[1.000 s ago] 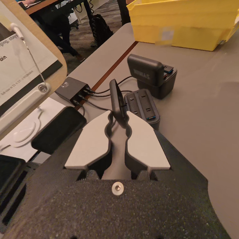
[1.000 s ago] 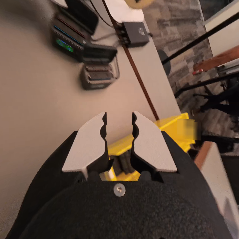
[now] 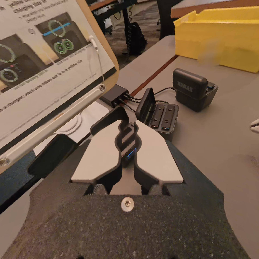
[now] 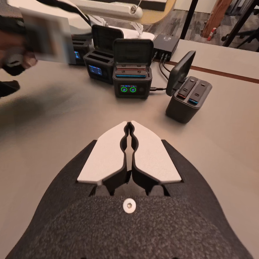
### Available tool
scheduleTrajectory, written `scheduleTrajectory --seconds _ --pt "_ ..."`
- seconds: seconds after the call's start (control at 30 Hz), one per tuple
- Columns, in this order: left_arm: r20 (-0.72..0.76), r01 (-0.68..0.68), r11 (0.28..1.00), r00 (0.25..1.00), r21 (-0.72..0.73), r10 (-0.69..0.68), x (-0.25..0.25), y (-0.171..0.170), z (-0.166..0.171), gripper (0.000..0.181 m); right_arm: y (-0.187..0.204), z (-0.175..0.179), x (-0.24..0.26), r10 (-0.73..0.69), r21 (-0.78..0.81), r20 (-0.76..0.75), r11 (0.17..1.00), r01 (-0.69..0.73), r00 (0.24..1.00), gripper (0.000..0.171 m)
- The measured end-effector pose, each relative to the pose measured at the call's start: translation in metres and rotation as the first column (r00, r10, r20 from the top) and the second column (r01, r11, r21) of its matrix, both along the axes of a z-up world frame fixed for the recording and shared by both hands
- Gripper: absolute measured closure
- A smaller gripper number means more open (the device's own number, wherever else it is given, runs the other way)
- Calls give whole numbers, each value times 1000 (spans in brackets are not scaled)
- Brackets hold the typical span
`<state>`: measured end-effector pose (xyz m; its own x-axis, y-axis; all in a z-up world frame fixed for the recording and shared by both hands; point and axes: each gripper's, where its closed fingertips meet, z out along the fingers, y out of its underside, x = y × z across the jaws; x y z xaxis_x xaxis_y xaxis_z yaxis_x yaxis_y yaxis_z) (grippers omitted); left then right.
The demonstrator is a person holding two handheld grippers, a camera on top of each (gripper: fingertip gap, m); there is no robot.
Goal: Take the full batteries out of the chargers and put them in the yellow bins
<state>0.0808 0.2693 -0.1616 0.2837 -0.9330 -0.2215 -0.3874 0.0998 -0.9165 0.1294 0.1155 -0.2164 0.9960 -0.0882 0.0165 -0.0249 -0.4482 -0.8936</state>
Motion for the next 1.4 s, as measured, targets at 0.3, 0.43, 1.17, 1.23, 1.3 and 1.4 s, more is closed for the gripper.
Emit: scheduleTrajectory --seconds 0.3,0.43,1.17,1.23,1.3,1.4 --pt "88 -92 995 991 -46 96 -33 -5 4 176 8 -14 4 -39 9 61 999 38 997 171" --pt "55 -101 993 993 -56 104 -41 -2 -12 175 10 -13 4 -42 18 97 999 41 994 171" --pt "25 -179 978 983 -108 182 -56 21 -35 172 10 -16 2 -34 2 104 999 34 994 171" --pt "25 -147 982 988 -117 151 -51 15 -37 166 10 -15 2 -34 7 104 999 34 994 171" --pt "16 -77 985 997 -152 81 -41 2 -43 152 10 -12 4 -38 18 104 999 36 994 171" --pt "13 20 974 1000 -224 -17 -24 -20 -51 131 10 2 7 -40 55 139 998 32 990 171"
